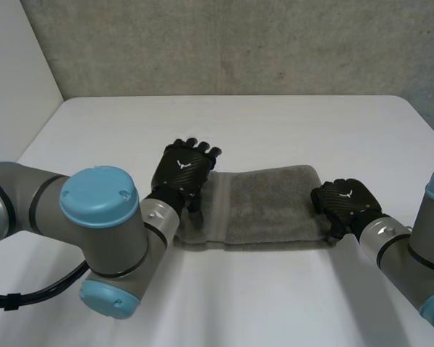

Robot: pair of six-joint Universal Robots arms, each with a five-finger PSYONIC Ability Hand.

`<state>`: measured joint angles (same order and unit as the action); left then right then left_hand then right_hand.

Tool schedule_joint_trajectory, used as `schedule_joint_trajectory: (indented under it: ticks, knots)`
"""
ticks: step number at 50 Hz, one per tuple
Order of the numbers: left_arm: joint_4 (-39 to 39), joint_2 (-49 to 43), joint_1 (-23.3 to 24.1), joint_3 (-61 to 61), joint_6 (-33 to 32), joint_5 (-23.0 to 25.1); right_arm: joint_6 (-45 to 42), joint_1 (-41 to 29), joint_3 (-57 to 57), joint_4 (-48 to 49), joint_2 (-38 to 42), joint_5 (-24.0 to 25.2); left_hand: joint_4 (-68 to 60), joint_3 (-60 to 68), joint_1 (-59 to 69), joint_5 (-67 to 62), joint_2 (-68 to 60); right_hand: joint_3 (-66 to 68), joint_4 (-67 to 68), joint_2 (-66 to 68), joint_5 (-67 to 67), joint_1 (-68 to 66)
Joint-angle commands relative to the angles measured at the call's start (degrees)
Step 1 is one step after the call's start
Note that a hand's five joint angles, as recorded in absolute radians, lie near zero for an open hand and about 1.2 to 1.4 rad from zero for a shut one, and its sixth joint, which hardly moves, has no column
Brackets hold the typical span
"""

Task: Fold the towel.

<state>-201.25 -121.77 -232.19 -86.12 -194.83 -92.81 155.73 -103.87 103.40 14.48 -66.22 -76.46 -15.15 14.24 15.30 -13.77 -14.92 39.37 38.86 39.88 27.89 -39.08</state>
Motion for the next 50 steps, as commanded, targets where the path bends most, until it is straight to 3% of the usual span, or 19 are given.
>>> schedule_joint_trajectory:
  ticks: [1, 11, 12, 13, 15, 19, 25, 28, 30, 31, 33, 36, 41, 45, 46, 47, 48, 49, 50]
  knots:
    - [0.0, 0.6, -0.9, -0.2, 0.0, 0.0, 1.8, 0.0, 0.5, -0.2, 0.2, 0.1, 2.4, -1.5, -2.6, 11.0, 2.2, -2.0, -1.5, -2.5, -0.6, 1.7]
    - [0.0, 0.7, -1.2, -0.2, 0.1, 0.0, 4.8, -2.2, 0.9, -0.4, 0.3, -0.2, 2.4, -1.5, -2.6, 11.0, 2.2, 4.5, 5.0, 4.0, 6.0, -4.8]
    - [0.0, 0.7, -1.2, -0.2, 0.0, 0.0, 4.8, -2.4, 0.8, -0.4, 0.3, -0.2, 2.4, -1.5, -2.6, 11.0, 2.2, 16.2, 16.7, 15.7, 17.7, -16.5]
    - [0.0, 0.7, -1.2, -0.2, 0.0, 0.0, 4.8, -2.4, 0.8, -0.4, 0.3, -0.2, 2.4, -1.5, -2.6, 11.0, 2.2, 16.3, 16.8, 15.8, 17.8, -16.6]
    - [0.1, 0.8, -1.2, -0.2, 0.0, 0.0, 4.5, -2.1, 0.1, -0.2, 0.0, -0.4, 2.4, -1.5, -2.6, 11.0, 2.2, 40.5, 41.0, 40.0, 42.0, -40.8]
    - [0.7, 1.8, -1.3, -0.7, 0.0, 0.0, 3.1, -1.5, -1.6, -0.3, -0.8, -1.8, 2.4, -1.5, -2.6, 11.0, 2.2, 40.6, 41.1, 40.1, 42.1, -40.9]
    - [1.2, 6.4, -4.4, -2.7, 0.2, 0.0, -9.4, -2.9, -9.7, -3.2, -1.4, -4.3, 2.4, -1.5, -2.6, 11.0, 2.2, 40.6, 41.1, 40.1, 42.1, -40.9]
    - [1.1, 9.4, -6.4, -3.7, 0.2, 0.0, -15.3, -9.1, -15.6, -5.7, -0.6, -4.1, 2.6, -1.7, -2.7, 11.2, 2.3, 40.6, 41.1, 40.1, 42.1, -40.9]
    - [1.0, 11.8, -8.5, -4.4, 0.6, 0.0, -18.2, -18.5, -22.6, -7.2, 2.7, -3.8, 2.6, -1.7, -2.7, 11.2, 2.3, 40.6, 41.1, 40.1, 42.1, -40.9]
    - [1.0, 11.8, -8.5, -4.4, 0.6, 0.0, -18.2, -18.6, -22.6, -7.2, 2.7, -3.8, 2.6, -1.7, -2.7, 11.2, 2.3, 40.6, 41.1, 40.1, 42.1, -40.9]
    - [1.1, 13.8, -10.6, -4.9, 1.9, 0.0, -20.5, -24.3, -28.6, -8.2, 9.1, -3.2, 2.8, -1.8, -2.9, 11.4, 2.5, 40.6, 41.1, 40.1, 42.1, -40.9]
    - [1.1, 14.6, -11.5, -5.1, 2.8, 0.0, -21.7, -26.6, -31.2, -8.9, 11.5, -2.6, 2.8, -1.8, -2.9, 11.4, 2.5, 40.6, 41.1, 40.1, 42.1, -40.9]
    - [1.1, 16.5, -14.2, -6.3, 5.9, 0.1, -24.2, -32.5, -35.3, -12.9, 18.9, 3.9, 2.8, -1.8, -2.9, 11.4, 2.5, 40.6, 41.1, 40.1, 42.1, -40.9]
    - [1.1, 16.7, -15.0, -6.8, 6.1, 0.4, -23.5, -32.7, -35.2, -14.2, 19.5, 4.8, 2.8, -1.8, -2.9, 11.4, 2.5, 40.6, 41.1, 40.1, 42.1, -40.9]
    - [1.1, 16.6, -15.0, -7.0, 6.1, 0.5, -22.9, -32.6, -34.9, -14.2, 19.1, 4.5, 2.8, -1.8, -2.9, 11.4, 2.5, 30.4, 30.9, 29.9, 31.8, -30.7]
    - [1.1, 16.6, -15.0, -7.0, 6.1, 0.5, -22.8, -32.6, -34.9, -14.2, 19.1, 4.5, 2.8, -1.8, -2.9, 11.4, 2.5, 30.3, 30.8, 29.8, 31.7, -30.6]
    - [1.1, 16.6, -15.0, -7.0, 6.1, 0.6, -21.3, -32.5, -34.3, -14.1, 18.3, 3.9, 2.8, -1.8, -2.9, 11.4, 2.5, 5.9, 6.5, 5.4, 7.4, -6.2]
    - [1.0, 16.4, -14.9, -7.1, 6.1, 0.6, -19.3, -32.5, -33.6, -14.0, 16.8, 3.2, 2.8, -1.8, -2.9, 11.4, 2.5, -8.8, -8.3, -9.3, -7.3, 8.5]
    - [1.0, 16.4, -14.9, -7.1, 6.1, 0.6, -19.3, -32.5, -33.6, -14.0, 16.8, 3.2, 2.8, -1.8, -2.9, 11.4, 2.5, -8.9, -8.4, -9.4, -7.4, 8.6]
